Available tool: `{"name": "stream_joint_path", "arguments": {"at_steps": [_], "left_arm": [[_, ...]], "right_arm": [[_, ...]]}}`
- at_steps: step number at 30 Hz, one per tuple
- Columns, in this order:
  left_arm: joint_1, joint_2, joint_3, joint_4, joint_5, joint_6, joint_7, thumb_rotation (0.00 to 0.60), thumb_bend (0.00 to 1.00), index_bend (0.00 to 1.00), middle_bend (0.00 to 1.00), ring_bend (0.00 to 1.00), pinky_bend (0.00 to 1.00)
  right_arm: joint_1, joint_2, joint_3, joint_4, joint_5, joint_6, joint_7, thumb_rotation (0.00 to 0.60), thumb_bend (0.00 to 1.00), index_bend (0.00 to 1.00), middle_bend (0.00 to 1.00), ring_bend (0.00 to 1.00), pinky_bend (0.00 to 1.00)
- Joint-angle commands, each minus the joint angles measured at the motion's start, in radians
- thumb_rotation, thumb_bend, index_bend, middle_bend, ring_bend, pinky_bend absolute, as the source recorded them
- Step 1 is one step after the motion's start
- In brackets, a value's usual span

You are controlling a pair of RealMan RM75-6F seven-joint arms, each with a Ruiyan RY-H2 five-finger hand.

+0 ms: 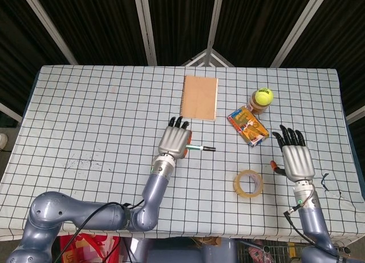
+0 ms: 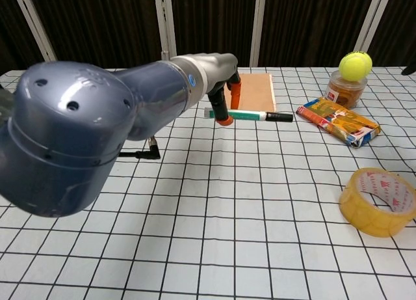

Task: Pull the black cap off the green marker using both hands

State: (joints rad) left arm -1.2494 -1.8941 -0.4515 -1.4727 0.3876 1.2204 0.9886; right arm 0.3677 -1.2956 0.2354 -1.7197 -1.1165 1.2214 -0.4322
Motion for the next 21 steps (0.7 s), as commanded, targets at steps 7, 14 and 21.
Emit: {"name": "stream_joint_path", "arguments": {"at_steps": [7,14,21], "left_arm": [[-0.035,0.011,-0.046,-0.029,-0.030,0.045,0.040,0.600,0.50,0.58,0.18,0.00,0.00],[-0.044,0.000,-0.050,-0.021,-0.023,0.045,0.021,0.600,0.50,0.59,0.18,0.00,0.00],[-0.040,-0.018,-0.050,-0.005,0.030,0.047,-0.044,0.600,0.50,0.60,0.20,0.00,0.00]], "right_arm": [[0.108,-0.022,0.067,-0.200,0.150,-0.069,-0.060,0.600,0.30,0.29,0.03,0.00,0.04],[0.173,-0.087,0.090,-0.238,0.210,-0.049,-0.094,0.600,0.30,0.34,0.03,0.00,0.04],[0.230,-0.173,0.111,-0.224,0.255,0.004,-0.125,0.600,0.30,0.35,0.03,0.00,0.04]]}}
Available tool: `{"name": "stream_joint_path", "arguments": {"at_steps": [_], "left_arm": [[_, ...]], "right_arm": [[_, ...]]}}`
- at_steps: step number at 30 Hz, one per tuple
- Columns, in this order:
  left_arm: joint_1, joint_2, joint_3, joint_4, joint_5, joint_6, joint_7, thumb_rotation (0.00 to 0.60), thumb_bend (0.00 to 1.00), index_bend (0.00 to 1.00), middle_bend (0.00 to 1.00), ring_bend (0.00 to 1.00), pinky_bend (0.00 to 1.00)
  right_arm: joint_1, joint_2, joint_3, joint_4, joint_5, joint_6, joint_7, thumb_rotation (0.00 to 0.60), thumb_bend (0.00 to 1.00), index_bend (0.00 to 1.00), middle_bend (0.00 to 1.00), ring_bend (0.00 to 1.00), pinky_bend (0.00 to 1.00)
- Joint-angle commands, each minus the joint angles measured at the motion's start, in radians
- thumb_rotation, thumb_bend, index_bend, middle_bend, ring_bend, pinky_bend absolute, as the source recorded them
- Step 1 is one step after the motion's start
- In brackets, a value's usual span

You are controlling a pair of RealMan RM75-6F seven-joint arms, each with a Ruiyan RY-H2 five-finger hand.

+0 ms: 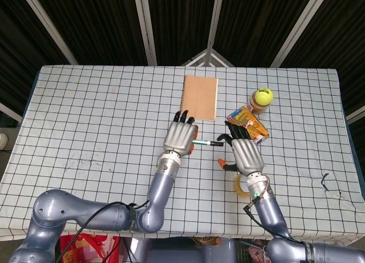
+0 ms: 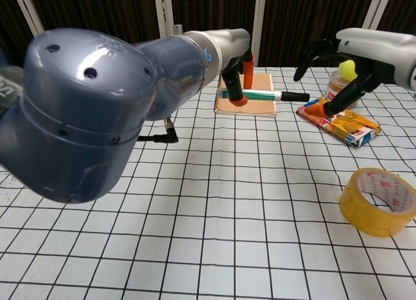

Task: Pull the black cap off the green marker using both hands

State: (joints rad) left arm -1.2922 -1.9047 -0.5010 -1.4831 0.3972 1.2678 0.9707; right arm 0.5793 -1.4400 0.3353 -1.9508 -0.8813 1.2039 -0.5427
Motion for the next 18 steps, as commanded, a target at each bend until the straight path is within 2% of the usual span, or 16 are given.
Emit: {"name": "stream_joint_path", "arguments": {"at_steps": [1,9,18], "left_arm": [[0.004,-0.010,-0.001,0.007,0.027,-0.002,-0.034,0.600,0.50,0.60,0.20,0.00,0.00],[0.009,-0.012,0.006,0.000,0.045,-0.001,-0.048,0.600,0.50,0.61,0.21,0.00,0.00],[0.019,-0.003,0.008,-0.023,0.060,0.006,-0.060,0.600,0.50,0.61,0.22,0.00,0.00]], "right_arm": [[0.026,-0.040,0.014,0.009,0.026,0.030,-0.019,0.600,0.30,0.35,0.03,0.00,0.04],[0.065,-0.094,0.029,0.033,0.060,0.074,-0.039,0.600,0.30,0.36,0.03,0.00,0.04],[0.079,-0.102,0.028,0.052,0.084,0.098,-0.038,0.600,0.30,0.43,0.03,0.01,0.04]]}}
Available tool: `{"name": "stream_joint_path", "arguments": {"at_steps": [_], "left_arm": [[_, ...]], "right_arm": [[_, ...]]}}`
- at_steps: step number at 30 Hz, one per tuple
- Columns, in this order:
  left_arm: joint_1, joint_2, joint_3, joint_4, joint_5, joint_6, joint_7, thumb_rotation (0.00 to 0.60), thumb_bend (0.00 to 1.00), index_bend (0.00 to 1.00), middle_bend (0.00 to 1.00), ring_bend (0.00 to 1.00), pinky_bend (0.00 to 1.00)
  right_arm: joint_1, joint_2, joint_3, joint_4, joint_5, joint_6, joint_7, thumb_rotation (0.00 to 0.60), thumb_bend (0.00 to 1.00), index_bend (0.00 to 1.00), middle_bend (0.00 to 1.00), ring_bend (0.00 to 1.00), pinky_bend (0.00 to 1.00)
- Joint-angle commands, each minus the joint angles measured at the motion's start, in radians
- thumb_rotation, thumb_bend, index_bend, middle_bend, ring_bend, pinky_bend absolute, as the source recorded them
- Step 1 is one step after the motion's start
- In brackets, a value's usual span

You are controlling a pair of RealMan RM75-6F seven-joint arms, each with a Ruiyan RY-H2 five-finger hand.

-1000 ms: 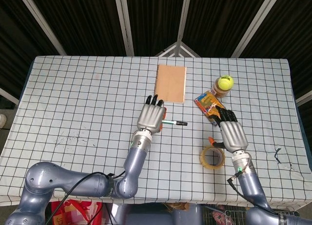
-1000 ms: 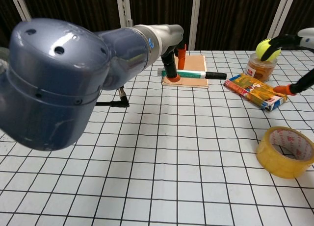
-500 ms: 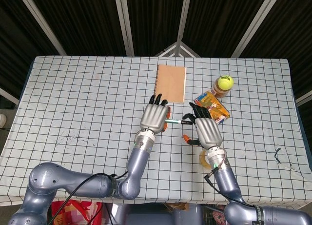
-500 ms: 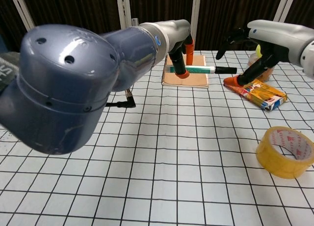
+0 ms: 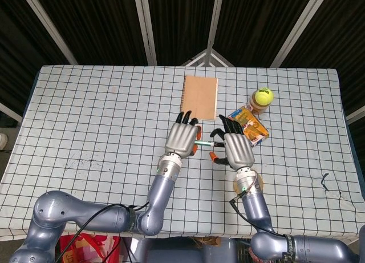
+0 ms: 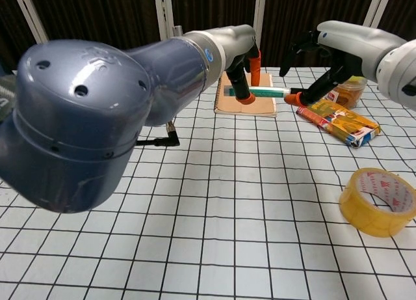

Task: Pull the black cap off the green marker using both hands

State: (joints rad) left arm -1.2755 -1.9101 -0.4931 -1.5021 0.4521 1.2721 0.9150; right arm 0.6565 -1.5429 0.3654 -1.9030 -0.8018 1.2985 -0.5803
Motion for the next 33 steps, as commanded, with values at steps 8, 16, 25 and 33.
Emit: {"name": "stream_joint_path", "arguments": {"at_steps": [8,16,25,33], "left_arm": [[0.012,0.011,0.003,-0.013,0.008,0.002,-0.011,0.600,0.50,0.61,0.22,0.00,0.00],[0.020,0.015,0.006,-0.012,0.008,-0.004,-0.020,0.600,0.50,0.61,0.22,0.00,0.00],[0.026,0.020,0.009,-0.017,0.022,-0.006,-0.033,0.600,0.50,0.62,0.22,0.00,0.00],[0.031,0.024,0.011,-0.019,0.025,-0.009,-0.041,0.600,0.50,0.62,0.22,0.00,0.00]], "right_arm": [[-0.001,0.004,-0.015,0.029,0.018,0.009,0.016,0.600,0.30,0.43,0.03,0.01,0.04],[-0.011,0.014,-0.023,0.052,0.024,0.009,0.045,0.600,0.30,0.45,0.03,0.01,0.04],[-0.012,0.017,-0.023,0.069,0.026,0.005,0.070,0.600,0.30,0.51,0.03,0.02,0.04],[-0.007,0.011,-0.023,0.082,0.023,0.000,0.082,0.600,0.30,0.56,0.03,0.03,0.04]]}}
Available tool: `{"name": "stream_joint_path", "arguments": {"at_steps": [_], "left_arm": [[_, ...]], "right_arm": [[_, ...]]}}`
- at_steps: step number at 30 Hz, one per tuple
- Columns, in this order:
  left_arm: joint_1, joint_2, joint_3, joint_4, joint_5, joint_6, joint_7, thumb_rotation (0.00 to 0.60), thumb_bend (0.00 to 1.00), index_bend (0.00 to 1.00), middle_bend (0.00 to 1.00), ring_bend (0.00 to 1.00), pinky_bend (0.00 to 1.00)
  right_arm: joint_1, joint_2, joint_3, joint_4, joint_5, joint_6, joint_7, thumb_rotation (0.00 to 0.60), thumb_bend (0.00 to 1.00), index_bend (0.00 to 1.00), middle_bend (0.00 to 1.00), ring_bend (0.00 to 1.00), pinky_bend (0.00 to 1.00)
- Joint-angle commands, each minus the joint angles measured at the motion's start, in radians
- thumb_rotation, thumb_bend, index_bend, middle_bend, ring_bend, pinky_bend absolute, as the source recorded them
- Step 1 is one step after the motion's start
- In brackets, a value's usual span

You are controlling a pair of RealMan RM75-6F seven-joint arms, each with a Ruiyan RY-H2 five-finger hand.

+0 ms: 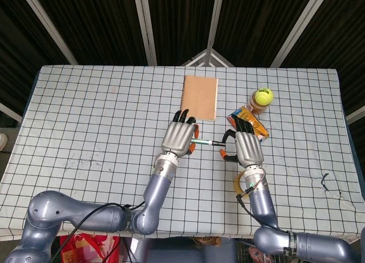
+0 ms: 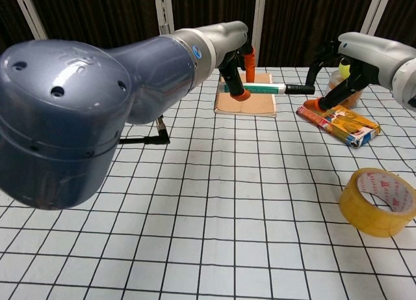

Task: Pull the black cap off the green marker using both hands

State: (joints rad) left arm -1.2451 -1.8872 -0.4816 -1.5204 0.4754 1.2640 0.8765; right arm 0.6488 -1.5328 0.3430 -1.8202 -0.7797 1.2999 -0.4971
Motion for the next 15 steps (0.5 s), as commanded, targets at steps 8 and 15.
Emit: {"name": "stream_joint_path", "arguments": {"at_steps": [8,15], "left_arm": [[0.004,0.001,0.004,0.005,-0.001,-0.008,-0.005,0.600,0.50,0.62,0.22,0.00,0.00],[0.005,0.002,0.007,0.004,0.004,-0.013,-0.010,0.600,0.50,0.62,0.23,0.00,0.00]], "right_arm": [[0.006,0.000,-0.001,-0.007,0.003,0.005,-0.005,0.600,0.30,0.57,0.03,0.03,0.04],[0.010,0.009,0.006,-0.022,0.028,0.015,-0.024,0.600,0.30,0.51,0.03,0.03,0.04]]}}
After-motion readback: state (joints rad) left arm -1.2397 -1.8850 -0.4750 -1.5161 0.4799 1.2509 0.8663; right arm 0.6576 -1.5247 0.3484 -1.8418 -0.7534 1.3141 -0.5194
